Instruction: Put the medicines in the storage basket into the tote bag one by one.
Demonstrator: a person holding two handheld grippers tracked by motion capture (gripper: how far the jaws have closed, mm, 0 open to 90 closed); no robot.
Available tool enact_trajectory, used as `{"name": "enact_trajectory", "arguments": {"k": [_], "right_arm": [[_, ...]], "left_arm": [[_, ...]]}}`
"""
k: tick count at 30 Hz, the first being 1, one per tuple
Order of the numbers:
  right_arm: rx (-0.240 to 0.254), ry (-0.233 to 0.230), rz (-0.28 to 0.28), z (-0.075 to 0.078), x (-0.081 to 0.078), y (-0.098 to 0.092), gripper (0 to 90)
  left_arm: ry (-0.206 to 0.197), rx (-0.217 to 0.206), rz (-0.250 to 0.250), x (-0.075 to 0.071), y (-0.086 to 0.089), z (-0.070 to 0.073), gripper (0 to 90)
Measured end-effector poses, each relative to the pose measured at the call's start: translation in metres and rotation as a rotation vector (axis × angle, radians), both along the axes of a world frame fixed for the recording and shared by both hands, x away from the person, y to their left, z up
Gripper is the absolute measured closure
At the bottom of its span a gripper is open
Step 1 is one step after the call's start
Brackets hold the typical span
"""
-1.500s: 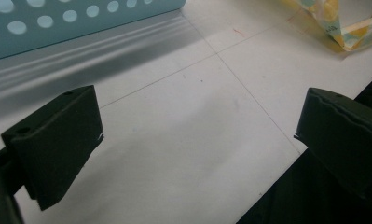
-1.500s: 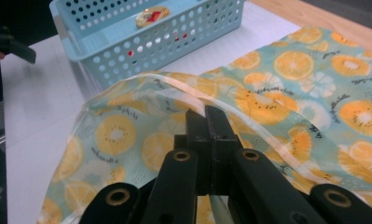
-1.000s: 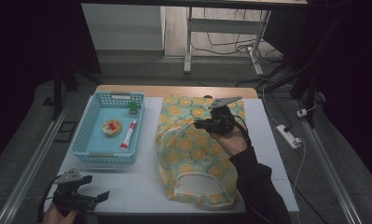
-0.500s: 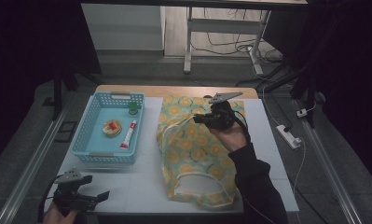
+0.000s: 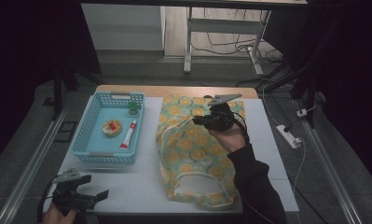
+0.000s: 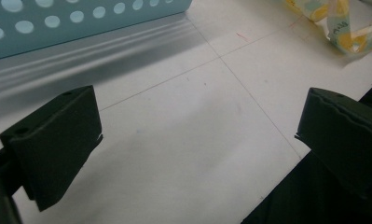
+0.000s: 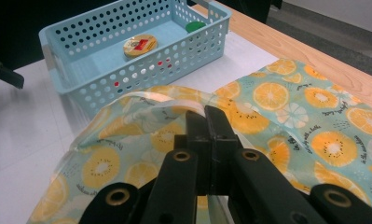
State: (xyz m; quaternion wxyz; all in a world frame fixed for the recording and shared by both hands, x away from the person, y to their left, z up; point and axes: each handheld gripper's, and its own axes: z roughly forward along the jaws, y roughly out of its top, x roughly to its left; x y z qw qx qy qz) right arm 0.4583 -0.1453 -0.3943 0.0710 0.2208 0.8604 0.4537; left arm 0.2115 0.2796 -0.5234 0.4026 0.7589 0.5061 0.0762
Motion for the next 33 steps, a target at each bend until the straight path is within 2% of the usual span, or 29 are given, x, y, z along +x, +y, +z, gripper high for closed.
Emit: {"name": "enact_trajectory", "arguments": {"k": [5,13,18,22,27,29,33], "right_arm": [[0.003,0.0,-0.006,0.0,-0.001,-0.002,90.0],[0.008,0.005,-0.001,-0.003,-0.001,-0.002,90.0],[0.002,0.008,0.002,-0.004,-0.002,-0.001,90.0],[0.01,0.01,-0.001,-0.003,-0.002,-0.003,90.0],[0.011,0.015,-0.001,-0.005,-0.001,-0.004,90.0],[0.012,0.012,-0.001,-0.004,-0.001,-0.004,90.0],[0.02,0.008,-0.003,-0.002,-0.002,-0.006,90.0]], "left_arm": [[-0.005,-0.004,0.001,0.0,0.0,0.001,0.0],[-0.036,0.005,-0.013,0.003,0.0,0.007,0.0],[-0.05,0.017,-0.028,0.008,0.0,0.013,0.0],[-0.067,0.0,-0.037,0.011,0.0,0.017,0.0],[-0.076,0.018,-0.053,0.019,-0.002,0.022,0.0],[-0.077,0.008,-0.06,0.021,-0.003,0.025,0.0],[-0.113,-0.014,-0.059,0.023,-0.001,0.033,0.0]]}}
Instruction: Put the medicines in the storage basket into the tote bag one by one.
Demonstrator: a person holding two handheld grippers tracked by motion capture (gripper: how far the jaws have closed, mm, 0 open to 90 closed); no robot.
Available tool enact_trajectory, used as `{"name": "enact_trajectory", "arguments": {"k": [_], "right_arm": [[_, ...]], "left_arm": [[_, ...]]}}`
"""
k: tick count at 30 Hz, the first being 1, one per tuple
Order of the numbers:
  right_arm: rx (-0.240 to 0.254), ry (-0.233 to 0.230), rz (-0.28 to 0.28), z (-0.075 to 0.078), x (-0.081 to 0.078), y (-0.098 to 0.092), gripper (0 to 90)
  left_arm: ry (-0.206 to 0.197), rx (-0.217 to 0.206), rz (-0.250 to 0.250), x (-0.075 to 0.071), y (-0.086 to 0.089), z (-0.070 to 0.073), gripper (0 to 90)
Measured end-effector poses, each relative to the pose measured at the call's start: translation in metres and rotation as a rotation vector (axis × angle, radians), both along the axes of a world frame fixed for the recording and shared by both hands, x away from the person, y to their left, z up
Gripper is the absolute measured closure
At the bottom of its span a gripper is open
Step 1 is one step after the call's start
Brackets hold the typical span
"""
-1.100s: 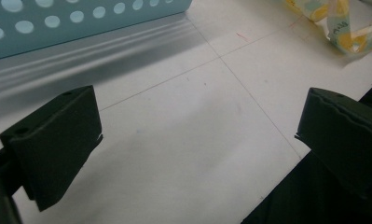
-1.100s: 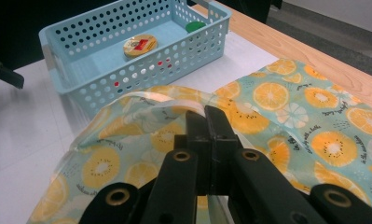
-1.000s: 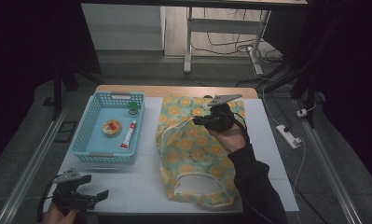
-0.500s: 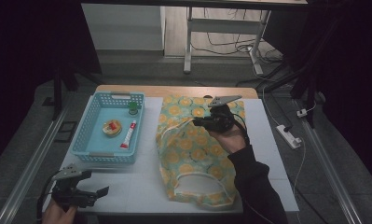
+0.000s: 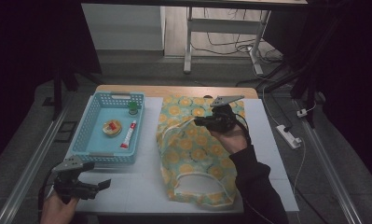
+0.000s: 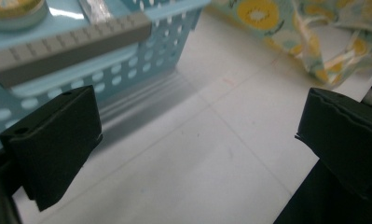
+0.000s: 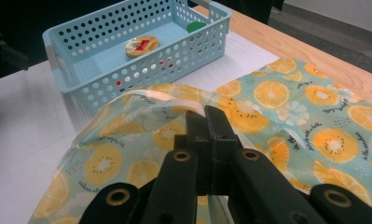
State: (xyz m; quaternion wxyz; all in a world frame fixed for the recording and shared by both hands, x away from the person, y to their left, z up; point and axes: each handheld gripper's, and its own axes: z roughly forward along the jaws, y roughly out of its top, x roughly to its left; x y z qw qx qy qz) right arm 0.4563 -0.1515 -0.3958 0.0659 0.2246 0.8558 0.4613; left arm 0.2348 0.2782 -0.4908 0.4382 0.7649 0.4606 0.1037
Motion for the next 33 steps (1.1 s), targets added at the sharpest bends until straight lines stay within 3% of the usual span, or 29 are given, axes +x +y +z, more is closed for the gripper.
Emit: {"name": "enact_trajectory", "arguments": {"k": [9,15,23,33], "right_arm": [[-0.005,0.001,0.001,-0.001,0.001,0.0,90.0],[-0.003,0.003,0.001,-0.001,0.001,-0.001,90.0],[-0.004,0.006,0.003,-0.001,0.001,0.0,90.0],[-0.002,0.002,0.003,0.0,0.0,0.0,90.0]], "left_arm": [[-0.025,-0.017,0.035,0.016,0.004,0.011,0.0],[-0.031,-0.002,0.041,0.034,0.003,0.015,0.0],[0.001,0.005,0.056,0.06,0.007,0.018,0.0],[0.036,0.065,0.084,0.093,0.01,0.024,0.0]]}}
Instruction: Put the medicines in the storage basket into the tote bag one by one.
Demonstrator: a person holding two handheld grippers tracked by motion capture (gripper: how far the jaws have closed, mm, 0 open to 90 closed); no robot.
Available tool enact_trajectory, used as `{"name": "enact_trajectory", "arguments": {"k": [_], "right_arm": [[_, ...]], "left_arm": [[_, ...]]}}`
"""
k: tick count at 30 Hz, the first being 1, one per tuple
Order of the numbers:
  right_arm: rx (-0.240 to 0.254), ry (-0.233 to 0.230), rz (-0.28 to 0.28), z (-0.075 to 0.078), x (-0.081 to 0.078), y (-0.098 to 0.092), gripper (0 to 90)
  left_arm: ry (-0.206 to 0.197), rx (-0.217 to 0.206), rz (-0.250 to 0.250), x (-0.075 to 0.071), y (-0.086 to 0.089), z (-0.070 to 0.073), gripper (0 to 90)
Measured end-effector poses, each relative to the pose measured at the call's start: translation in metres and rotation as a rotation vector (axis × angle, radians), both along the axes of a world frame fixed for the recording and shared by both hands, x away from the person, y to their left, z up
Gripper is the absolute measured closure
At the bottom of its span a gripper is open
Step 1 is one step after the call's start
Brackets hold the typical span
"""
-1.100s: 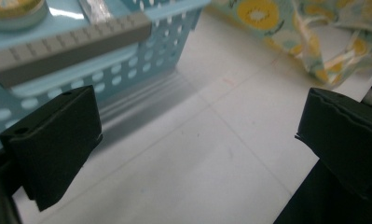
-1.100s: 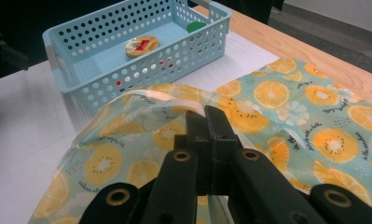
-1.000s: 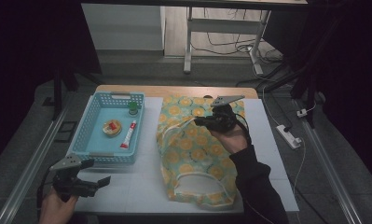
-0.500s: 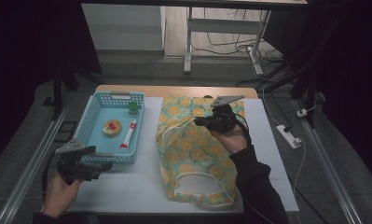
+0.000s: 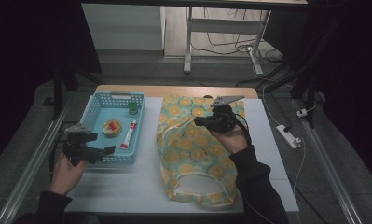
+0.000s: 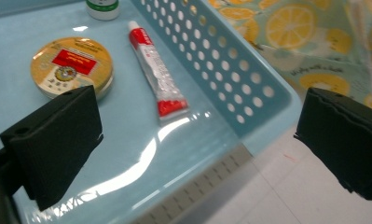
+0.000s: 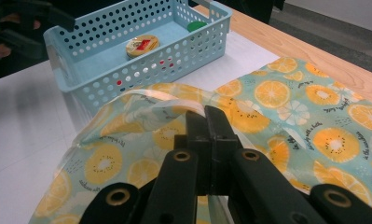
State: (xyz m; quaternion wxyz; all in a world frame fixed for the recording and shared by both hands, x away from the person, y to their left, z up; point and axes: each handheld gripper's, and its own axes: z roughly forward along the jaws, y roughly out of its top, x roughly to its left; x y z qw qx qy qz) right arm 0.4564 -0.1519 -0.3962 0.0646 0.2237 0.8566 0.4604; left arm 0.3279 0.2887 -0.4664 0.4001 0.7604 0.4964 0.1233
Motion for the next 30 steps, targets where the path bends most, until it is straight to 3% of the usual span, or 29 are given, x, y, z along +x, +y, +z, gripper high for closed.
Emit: {"name": "enact_trajectory", "arguments": {"k": [2,18,22,30], "right_arm": [[0.0,0.0,0.0,0.0,0.0,0.0,90.0],[0.001,-0.001,-0.001,0.0,0.0,0.0,90.0],[0.001,-0.001,-0.002,0.0,0.0,0.0,90.0],[0.0,0.0,0.0,-0.001,0.0,0.0,90.0]], "left_arm": [[0.002,0.012,0.004,0.007,0.002,0.001,0.0],[0.052,-0.017,0.016,0.059,0.02,-0.002,0.0],[0.072,0.034,0.015,0.072,0.019,-0.003,0.0],[0.132,0.043,0.002,0.101,0.019,-0.011,0.0]]}}
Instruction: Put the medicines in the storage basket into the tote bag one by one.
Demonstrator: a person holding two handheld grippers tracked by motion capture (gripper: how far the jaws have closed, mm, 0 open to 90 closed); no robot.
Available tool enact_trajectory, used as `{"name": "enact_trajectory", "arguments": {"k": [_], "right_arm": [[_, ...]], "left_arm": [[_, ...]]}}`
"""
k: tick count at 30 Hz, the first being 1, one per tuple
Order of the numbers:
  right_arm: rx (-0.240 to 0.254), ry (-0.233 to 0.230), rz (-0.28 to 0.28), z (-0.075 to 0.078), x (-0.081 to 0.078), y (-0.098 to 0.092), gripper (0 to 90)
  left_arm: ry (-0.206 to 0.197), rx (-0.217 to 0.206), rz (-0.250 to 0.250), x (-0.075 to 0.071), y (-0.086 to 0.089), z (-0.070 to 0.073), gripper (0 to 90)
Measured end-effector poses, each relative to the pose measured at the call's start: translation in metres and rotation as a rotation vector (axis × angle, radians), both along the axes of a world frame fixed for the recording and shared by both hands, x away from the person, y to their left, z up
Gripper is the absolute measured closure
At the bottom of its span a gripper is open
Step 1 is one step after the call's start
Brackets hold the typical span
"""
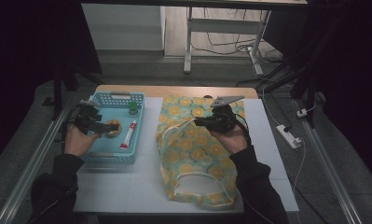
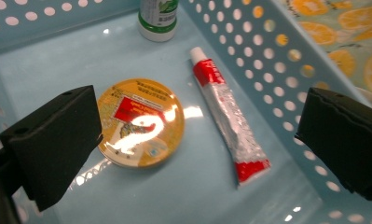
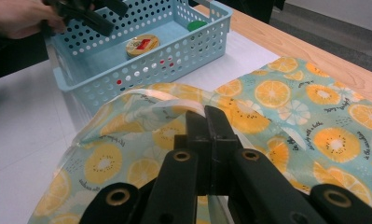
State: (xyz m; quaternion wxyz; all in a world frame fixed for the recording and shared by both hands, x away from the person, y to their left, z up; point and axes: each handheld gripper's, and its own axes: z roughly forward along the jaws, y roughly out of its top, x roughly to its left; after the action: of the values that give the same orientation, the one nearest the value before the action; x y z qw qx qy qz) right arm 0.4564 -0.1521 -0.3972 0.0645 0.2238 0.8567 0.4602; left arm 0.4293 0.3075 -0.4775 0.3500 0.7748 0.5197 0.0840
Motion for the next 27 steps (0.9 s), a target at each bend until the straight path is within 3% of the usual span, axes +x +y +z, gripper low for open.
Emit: {"name": "enact_trajectory", "arguments": {"k": [7,14,17,19,23,27], "right_arm": [[0.003,-0.003,0.0,0.001,-0.001,-0.001,90.0],[0.002,-0.006,0.001,0.001,-0.001,-0.001,90.0],[-0.001,-0.006,0.003,0.001,-0.001,-0.001,90.0],[-0.004,-0.011,0.005,0.001,-0.001,-0.001,90.0],[-0.005,-0.01,0.005,0.001,-0.001,-0.001,90.0],[-0.004,-0.01,0.005,0.0,-0.001,-0.001,90.0]], "left_arm": [[0.056,0.0,-0.006,0.019,-0.001,-0.013,0.0],[0.131,0.075,0.01,0.033,-0.004,-0.026,0.0],[0.174,0.126,0.014,0.038,-0.007,-0.031,0.0],[0.179,0.147,0.015,0.04,-0.009,-0.032,0.0],[0.173,0.137,0.031,0.043,-0.009,-0.031,0.9],[0.159,0.169,0.074,0.043,-0.008,-0.031,2.4]]}}
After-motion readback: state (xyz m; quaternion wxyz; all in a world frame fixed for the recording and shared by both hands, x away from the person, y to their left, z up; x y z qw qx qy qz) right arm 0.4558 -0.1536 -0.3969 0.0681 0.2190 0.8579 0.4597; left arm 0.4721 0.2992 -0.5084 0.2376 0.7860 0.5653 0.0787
